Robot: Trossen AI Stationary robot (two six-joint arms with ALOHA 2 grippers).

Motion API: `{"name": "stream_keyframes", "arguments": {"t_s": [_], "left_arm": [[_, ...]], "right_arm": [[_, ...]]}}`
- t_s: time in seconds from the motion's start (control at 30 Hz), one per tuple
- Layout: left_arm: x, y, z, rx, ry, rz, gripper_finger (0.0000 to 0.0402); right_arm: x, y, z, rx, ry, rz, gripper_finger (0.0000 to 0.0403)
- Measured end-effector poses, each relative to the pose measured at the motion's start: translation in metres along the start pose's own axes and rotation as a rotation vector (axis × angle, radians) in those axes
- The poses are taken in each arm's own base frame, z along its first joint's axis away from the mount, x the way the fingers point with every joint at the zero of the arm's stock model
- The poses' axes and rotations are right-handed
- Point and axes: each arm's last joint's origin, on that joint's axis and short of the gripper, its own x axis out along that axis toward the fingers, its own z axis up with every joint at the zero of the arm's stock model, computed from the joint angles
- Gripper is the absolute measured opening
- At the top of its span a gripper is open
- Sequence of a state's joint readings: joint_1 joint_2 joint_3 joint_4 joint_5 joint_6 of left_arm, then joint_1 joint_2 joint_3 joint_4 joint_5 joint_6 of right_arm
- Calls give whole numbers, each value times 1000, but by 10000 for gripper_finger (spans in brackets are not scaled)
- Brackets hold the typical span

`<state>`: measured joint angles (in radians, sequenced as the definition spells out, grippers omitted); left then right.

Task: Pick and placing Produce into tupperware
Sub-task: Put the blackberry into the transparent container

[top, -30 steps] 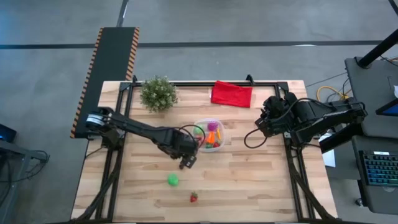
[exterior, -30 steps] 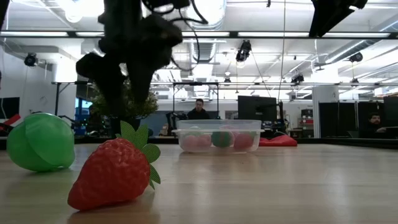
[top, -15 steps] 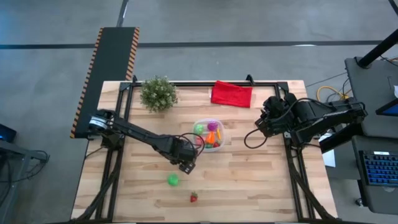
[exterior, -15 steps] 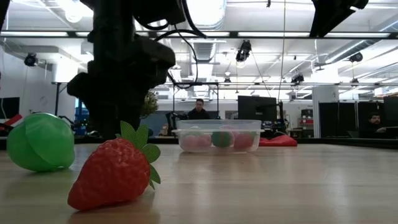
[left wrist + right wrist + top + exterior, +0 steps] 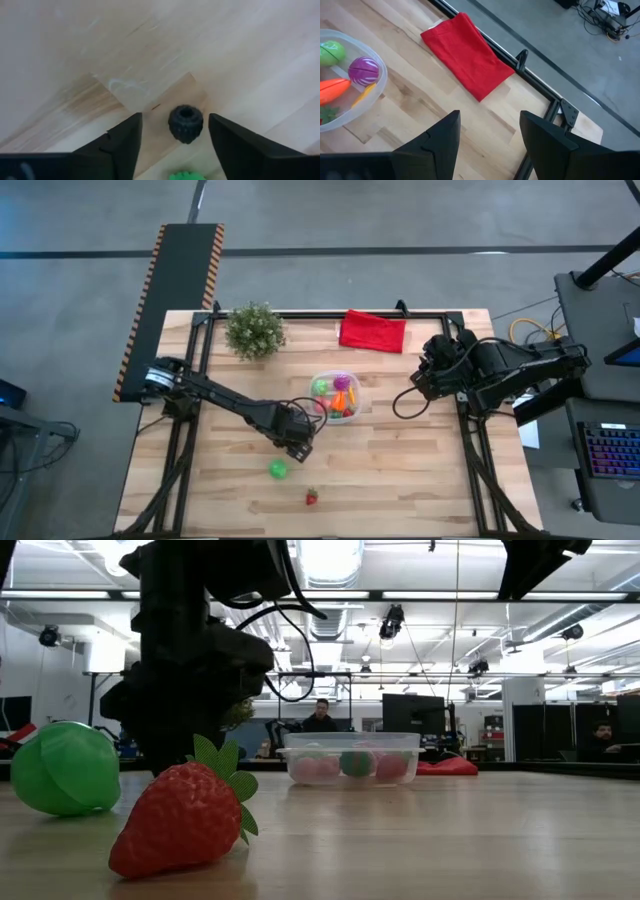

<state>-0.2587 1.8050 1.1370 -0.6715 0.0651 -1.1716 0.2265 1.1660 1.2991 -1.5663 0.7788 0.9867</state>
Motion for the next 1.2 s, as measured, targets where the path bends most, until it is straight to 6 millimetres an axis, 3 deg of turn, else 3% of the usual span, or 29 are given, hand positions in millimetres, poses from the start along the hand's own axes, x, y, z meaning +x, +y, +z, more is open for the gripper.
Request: {"name": "stream_keyframes", "arguments": {"t_s": [0.2,0.37,1.2], "left_arm": [[0,-1,1,1,-20,-2,146],[0,-1,1,0,-20,-2,118],[1,-4,-1,-14,19,-44,115]], "right_arm": [[0,0,0,-3,-4,-3,199],[0,0,0,-4,-6,-5,199],[0,0,0,2,-4,-6,199]]}}
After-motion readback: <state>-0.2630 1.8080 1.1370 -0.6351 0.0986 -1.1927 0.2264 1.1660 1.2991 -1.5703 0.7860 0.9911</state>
